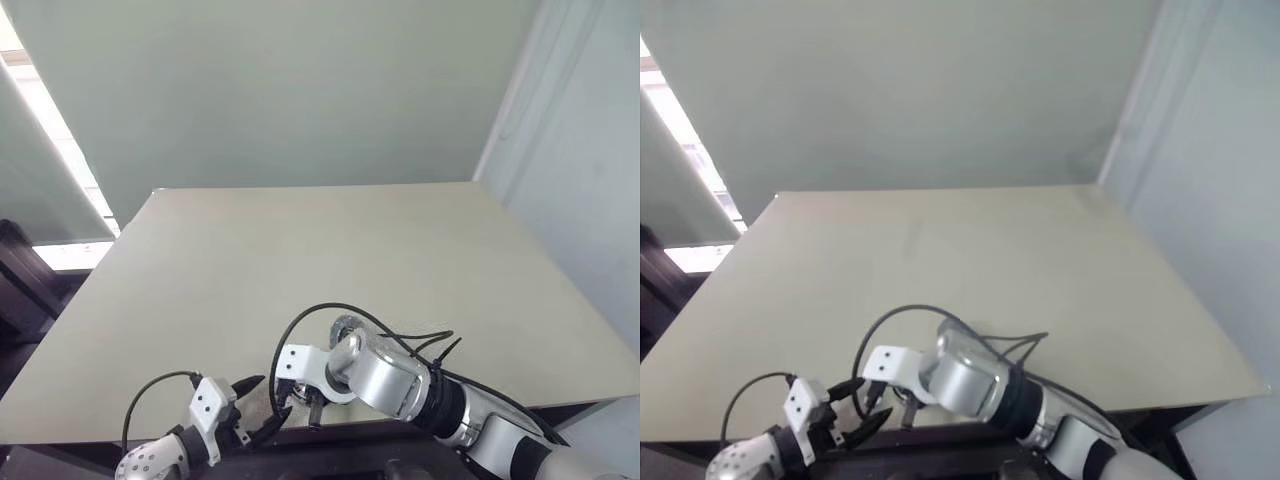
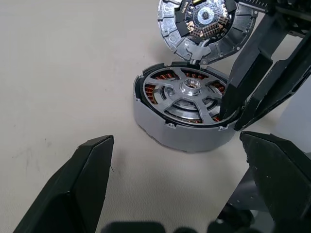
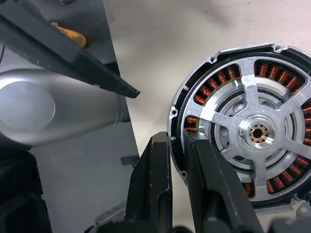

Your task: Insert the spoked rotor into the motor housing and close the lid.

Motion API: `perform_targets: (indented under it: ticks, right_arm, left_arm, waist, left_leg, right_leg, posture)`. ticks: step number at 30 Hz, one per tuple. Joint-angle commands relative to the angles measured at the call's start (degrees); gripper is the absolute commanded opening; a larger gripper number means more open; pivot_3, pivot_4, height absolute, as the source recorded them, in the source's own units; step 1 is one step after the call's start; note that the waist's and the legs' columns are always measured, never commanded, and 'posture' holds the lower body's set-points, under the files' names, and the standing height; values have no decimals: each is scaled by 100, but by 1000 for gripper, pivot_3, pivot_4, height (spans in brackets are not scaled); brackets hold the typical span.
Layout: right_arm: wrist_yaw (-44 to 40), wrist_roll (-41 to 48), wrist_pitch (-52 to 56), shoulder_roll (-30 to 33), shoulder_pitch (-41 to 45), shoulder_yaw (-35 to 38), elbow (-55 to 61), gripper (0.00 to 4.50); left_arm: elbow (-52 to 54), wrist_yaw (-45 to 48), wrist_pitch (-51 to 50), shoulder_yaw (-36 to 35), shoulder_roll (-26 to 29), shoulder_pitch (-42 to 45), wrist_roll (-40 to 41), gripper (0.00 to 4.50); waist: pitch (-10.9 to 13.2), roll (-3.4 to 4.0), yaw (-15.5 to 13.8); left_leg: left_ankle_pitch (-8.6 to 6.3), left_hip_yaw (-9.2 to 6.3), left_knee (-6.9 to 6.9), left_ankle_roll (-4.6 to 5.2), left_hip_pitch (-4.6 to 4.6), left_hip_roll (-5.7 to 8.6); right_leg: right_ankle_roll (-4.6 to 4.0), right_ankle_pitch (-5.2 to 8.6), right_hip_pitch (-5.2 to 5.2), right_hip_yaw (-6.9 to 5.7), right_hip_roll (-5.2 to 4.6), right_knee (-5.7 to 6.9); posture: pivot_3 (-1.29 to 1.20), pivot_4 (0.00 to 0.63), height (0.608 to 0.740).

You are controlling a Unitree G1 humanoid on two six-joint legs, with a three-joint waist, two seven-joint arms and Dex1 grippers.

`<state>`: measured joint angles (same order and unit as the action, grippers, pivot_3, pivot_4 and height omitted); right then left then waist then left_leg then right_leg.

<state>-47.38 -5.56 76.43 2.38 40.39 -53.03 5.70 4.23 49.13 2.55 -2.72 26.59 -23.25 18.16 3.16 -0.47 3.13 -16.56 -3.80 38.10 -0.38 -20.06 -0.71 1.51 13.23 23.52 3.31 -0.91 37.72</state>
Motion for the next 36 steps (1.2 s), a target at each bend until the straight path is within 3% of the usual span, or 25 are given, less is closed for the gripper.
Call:
perform_targets:
  ticks: [1,10,23,36]
  right_arm:
    - [266,216,-94,-196,147,353,70,82]
    - [891,625,133,-367,87,721,121,82]
    - [1257,1074,183,-241,150,624,178,82]
    - [1341,1465,162,-138,319,770,374,4478]
  left_arm:
    - [153,-30,85,0,4,9,-8,4500]
    - [233,-42,26,-4,44,-5,8,4500]
    - [254,-31,-18,9,57,24,3,4500]
    - [251,-34,-11,-1,49,-12,3,4500]
  waist:
    - [0,0,2]
    - [0,-1,1]
    - [-1,-1,1]
    - [-4,-1,1]
  left_leg:
    - [0,0,0,0,0,0]
    - [0,0,2,0,-22,0]
    - [0,1,2,0,-55,0]
    - [1,1,3,0,-53,1]
  right_leg:
    - [0,0,0,0,0,0]
    - [2,-2,15,0,0,0]
    - [15,-10,45,0,0,1]
    - [15,-10,44,1,0,2]
  posture:
    - [0,0,740]
    - [0,0,740]
    - [0,0,740]
    - [0,0,740]
